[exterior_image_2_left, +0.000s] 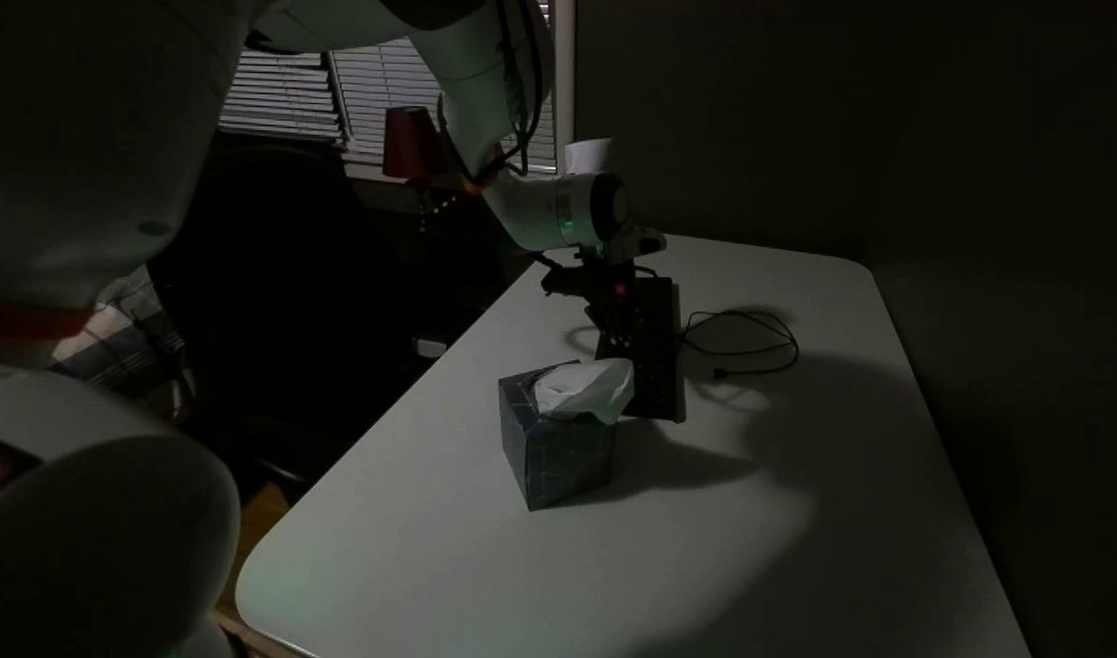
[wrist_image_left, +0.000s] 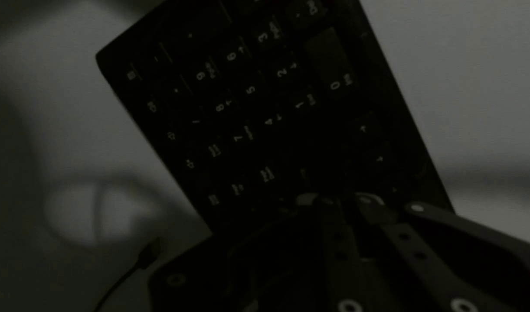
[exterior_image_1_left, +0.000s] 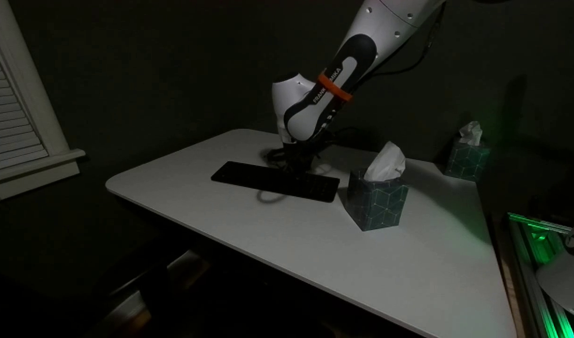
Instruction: Press a key on the keyboard
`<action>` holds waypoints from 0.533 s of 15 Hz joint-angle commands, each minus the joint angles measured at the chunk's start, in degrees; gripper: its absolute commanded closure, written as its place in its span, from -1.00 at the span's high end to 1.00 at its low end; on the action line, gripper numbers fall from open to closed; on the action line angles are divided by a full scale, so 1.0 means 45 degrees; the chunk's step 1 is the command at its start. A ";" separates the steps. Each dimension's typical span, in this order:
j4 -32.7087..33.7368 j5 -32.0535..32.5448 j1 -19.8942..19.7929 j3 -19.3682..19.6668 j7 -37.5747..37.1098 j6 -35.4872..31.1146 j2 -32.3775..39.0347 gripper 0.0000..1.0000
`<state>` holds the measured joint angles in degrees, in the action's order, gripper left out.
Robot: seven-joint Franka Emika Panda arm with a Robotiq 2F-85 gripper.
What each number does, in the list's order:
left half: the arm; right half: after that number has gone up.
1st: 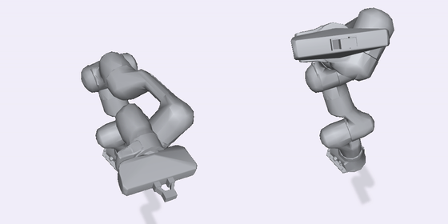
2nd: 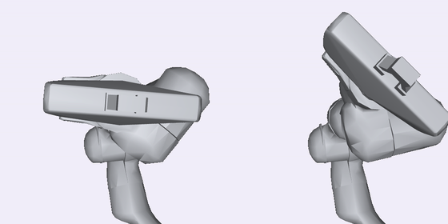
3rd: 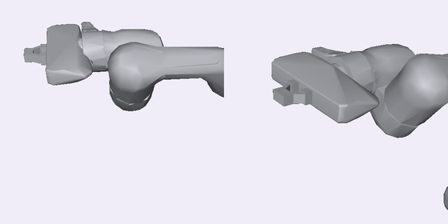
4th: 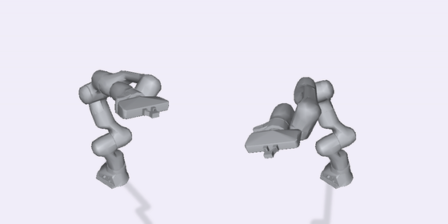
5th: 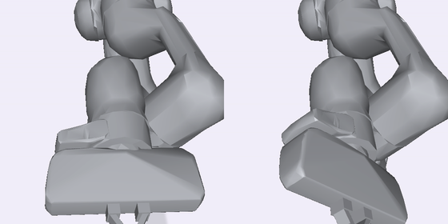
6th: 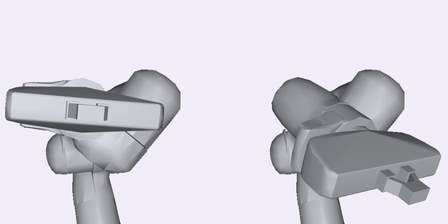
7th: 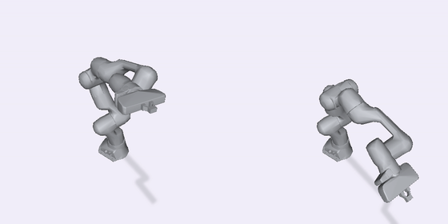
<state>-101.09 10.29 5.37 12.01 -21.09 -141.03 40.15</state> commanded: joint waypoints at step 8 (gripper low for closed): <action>-0.2848 -0.2327 -0.1141 -0.0896 0.0437 0.2098 -0.3966 0.42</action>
<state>-106.50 4.35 2.74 10.88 -20.88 -132.52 29.31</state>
